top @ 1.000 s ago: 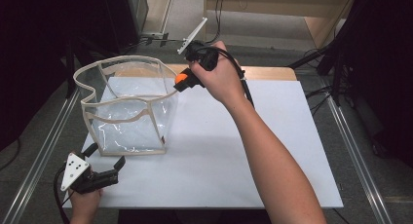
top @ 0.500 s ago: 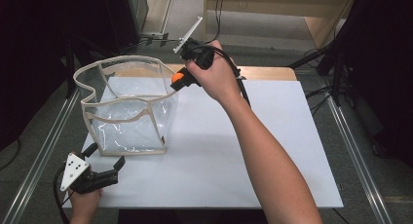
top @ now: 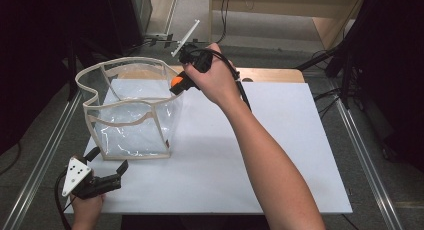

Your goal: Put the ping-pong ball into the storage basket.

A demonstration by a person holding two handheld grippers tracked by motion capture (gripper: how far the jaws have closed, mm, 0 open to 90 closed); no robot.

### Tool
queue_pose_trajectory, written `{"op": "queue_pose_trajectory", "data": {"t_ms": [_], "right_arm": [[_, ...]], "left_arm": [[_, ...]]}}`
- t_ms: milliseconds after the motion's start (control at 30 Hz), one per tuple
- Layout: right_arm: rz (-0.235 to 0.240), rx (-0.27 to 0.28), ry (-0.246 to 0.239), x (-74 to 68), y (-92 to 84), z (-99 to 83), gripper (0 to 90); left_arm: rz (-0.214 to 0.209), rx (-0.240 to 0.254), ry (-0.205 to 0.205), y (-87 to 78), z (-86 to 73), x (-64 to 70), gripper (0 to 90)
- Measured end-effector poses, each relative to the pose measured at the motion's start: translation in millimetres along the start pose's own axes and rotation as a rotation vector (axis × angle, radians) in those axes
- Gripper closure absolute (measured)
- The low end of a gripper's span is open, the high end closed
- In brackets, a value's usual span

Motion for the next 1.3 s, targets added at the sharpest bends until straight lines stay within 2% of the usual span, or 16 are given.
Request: {"op": "queue_pose_trajectory", "data": {"t_ms": [567, 733, 867, 933, 1033, 1167, 1200, 1233, 1300], "right_arm": [[-0.008, 0.003, 0.014, 3.0, 9.4, 7.6, 47.9], [-0.025, -0.010, 0.020, 4.3, 14.1, 8.2, 47.2], [-0.048, -0.006, 0.009, 3.9, 13.8, 8.5, 35.7], [-0.060, -0.004, 0.019, 1.8, 10.9, 7.8, 28.6], [-0.072, -0.003, 0.013, 1.1, 8.5, 6.8, 25.4], [-0.078, 0.012, 0.024, -1.4, 3.0, 3.7, 17.1], [-0.082, 0.019, 0.019, -2.6, 1.2, 2.0, 11.0], [-0.082, 0.019, 0.019, -2.6, 1.2, 2.0, 11.0], [-0.110, 0.006, 0.011, -3.2, 0.8, -1.4, 5.9]], "left_arm": [[0.000, 0.000, 0.000, 0.1, 0.0, 0.0, 0.0], [-0.001, 0.001, 0.002, 0.1, 0.1, -0.1, 0.0], [-0.003, 0.002, 0.001, 0.0, 0.1, 0.1, 0.0], [-0.004, 0.002, 0.001, 0.0, 0.2, 0.1, 0.0], [-0.003, 0.004, -0.002, -0.1, 0.3, -0.3, 0.0], [-0.004, 0.003, -0.004, -0.4, 0.3, -0.9, 0.0], [-0.004, 0.003, -0.006, -0.3, 0.3, -1.0, 0.0], [-0.004, 0.004, -0.005, -0.3, 0.3, -1.1, 0.0], [-0.003, 0.003, -0.005, -0.1, 0.3, -1.2, 0.0]]}}
Point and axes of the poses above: each handheld gripper's, and its own axes: y roughly forward along the jaws, z roughly out of its top, x roughly to its right, the point moved 8 cm from there along y, roughly forward along the jaws, and after that the axes turned 9 degrees about -x, right-handed, at the moved point
